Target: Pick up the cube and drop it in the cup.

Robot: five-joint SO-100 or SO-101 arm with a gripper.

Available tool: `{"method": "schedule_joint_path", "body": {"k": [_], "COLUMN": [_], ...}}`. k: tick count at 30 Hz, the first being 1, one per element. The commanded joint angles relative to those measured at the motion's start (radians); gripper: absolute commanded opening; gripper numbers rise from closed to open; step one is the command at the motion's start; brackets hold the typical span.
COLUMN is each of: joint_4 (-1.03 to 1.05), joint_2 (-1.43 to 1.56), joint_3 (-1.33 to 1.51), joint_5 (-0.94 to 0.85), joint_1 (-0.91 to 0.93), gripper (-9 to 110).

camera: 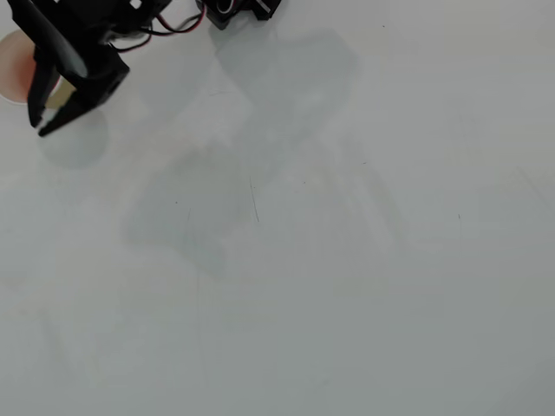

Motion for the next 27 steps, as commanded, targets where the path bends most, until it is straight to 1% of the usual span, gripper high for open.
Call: {"method": "schedule_joint_path", "body": {"k": [1,16,21,27], "joint_4": [-0.041,-0.026,-0.003,0.132], "joint_2": [0.098,0.331,0.388,0.451], "joint_3": [-0.008,0.298,0.374,0.462], "joint_5": [-0.008,-0.015,-0.015,-0.015], "joint_1": [-0.118,-0.641,-0.746,-0.816], "gripper": [0,0,0,0]}}
